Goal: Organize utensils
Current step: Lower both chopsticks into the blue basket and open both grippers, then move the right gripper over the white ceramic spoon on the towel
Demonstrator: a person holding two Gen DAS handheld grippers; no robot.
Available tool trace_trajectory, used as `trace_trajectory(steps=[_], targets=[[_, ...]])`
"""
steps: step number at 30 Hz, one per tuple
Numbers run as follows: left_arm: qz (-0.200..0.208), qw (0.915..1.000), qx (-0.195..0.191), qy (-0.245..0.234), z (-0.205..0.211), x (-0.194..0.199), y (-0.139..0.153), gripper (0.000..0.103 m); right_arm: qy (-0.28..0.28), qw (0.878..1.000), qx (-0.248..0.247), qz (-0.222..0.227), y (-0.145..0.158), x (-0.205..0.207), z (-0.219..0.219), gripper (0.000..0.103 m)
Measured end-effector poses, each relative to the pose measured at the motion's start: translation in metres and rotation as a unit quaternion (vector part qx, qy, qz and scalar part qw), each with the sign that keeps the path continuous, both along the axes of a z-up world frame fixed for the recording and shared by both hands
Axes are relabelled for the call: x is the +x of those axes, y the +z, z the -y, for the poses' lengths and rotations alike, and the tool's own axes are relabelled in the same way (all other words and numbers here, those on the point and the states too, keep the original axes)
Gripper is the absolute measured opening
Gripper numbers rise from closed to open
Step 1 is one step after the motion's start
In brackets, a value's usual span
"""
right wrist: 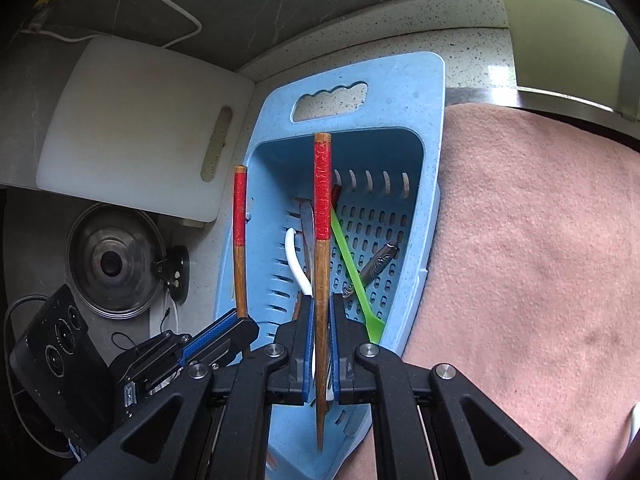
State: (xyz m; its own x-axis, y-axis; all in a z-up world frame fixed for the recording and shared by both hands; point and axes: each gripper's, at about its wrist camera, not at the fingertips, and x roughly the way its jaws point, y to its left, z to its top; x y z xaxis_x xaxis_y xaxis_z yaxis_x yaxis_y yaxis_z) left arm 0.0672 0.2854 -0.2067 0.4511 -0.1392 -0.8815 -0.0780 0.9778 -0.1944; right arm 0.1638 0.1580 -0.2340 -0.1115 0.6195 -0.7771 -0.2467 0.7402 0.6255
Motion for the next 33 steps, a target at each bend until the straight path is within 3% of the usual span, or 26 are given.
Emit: trace_trajectory(steps=[7,10,16,21,23,29,33], targets=[[0.003,0.9997,0.025,0.004,0.001,-0.001,0.002,0.007,0.009,1.000,0.005,0.006,0.002,0.000,-0.004,0.010],[0.006,0.9997,0.022,0.008,0.001,-0.005,0.005,0.010,0.014,1.000,0.012,0.009,0.006,-0.001,0.000,0.016],[0.013,0.9997,0.018,0.004,0.014,-0.014,0.015,0.011,0.030,0.999,0.014,0.037,0.025,-0.007,0.019,0.017],[0.021,0.9997,0.014,-0.003,0.041,-0.023,0.025,0.011,0.030,0.998,0.020,0.044,0.039,-0.015,0.053,0.017],[0.024,0.9996,0.011,-0.005,0.053,-0.026,0.028,0.017,0.028,0.998,0.022,0.046,0.044,-0.019,0.071,0.017],[0.023,0.9995,0.002,-0.023,0.101,-0.032,0.032,0.017,0.014,0.998,0.023,0.054,0.057,-0.026,0.132,0.019],[0.021,0.9990,-0.018,-0.035,0.133,-0.039,0.033,0.017,0.002,0.998,0.018,0.060,0.061,-0.026,0.171,0.028]])
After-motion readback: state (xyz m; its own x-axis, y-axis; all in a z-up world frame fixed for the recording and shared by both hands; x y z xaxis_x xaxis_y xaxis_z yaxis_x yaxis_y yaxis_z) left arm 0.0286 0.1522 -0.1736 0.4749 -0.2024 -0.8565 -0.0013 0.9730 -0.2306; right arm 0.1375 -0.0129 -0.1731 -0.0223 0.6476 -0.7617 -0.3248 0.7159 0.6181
